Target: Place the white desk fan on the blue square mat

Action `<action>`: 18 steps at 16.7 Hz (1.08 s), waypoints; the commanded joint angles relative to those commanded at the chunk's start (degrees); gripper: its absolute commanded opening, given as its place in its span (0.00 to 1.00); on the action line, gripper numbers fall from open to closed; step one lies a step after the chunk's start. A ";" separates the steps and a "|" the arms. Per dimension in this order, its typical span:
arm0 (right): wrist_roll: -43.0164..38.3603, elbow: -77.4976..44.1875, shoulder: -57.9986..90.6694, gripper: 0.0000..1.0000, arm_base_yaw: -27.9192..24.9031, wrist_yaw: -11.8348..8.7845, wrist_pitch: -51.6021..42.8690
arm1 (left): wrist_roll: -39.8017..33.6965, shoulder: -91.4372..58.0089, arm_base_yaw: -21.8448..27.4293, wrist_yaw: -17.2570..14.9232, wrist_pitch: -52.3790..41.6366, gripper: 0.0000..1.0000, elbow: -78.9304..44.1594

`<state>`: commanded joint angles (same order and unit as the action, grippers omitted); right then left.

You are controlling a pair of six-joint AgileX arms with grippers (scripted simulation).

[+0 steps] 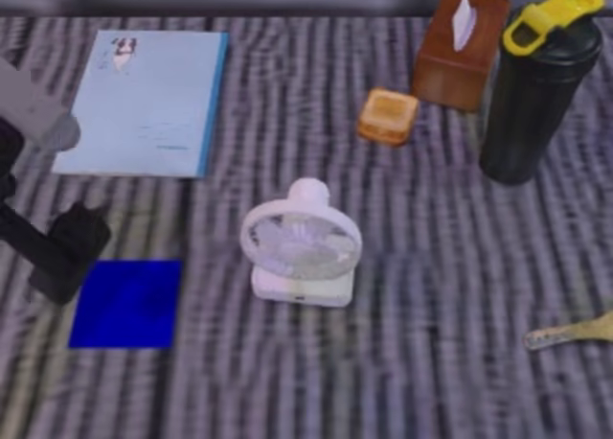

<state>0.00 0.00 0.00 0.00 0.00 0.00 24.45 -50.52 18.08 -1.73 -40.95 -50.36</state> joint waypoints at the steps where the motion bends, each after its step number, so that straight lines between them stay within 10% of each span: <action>1: 0.00 0.00 0.00 1.00 0.00 0.00 0.00 | 2.53 -5.12 1.78 -0.05 -3.71 1.00 -5.45; 18: 0.00 0.00 0.00 1.00 0.00 0.00 0.00 | 33.65 -71.11 21.87 1.54 -46.86 1.00 -69.08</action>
<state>0.00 0.00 0.00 0.00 0.00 0.00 58.10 -121.64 39.96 -0.19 -87.81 -119.44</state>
